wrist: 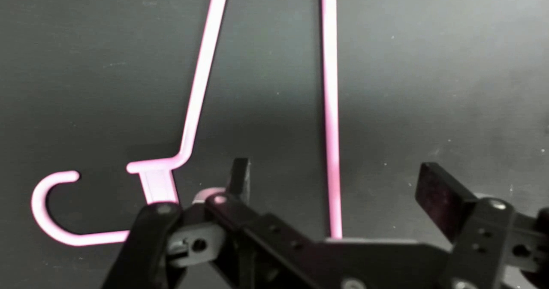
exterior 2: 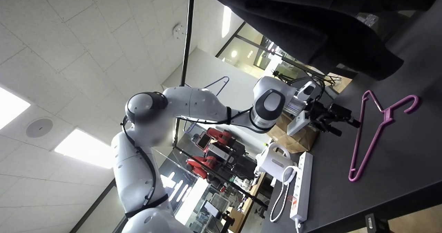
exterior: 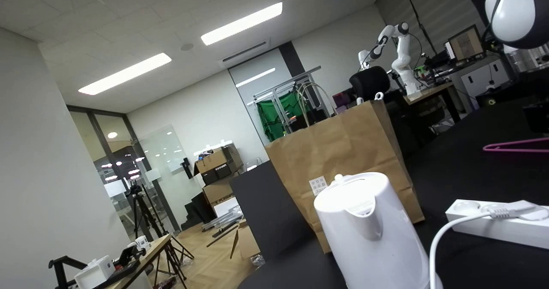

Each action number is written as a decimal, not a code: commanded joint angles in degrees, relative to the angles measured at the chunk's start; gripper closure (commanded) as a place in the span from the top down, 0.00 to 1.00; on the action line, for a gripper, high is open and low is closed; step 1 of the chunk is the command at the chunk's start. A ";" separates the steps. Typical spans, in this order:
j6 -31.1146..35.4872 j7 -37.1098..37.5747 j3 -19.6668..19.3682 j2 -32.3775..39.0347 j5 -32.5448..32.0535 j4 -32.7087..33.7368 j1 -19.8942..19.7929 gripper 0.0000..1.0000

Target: Hang the pink coat hanger on the rod

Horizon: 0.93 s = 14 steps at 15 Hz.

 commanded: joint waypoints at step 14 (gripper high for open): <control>10.78 -6.44 5.65 4.62 -0.22 -0.26 -4.25 0.51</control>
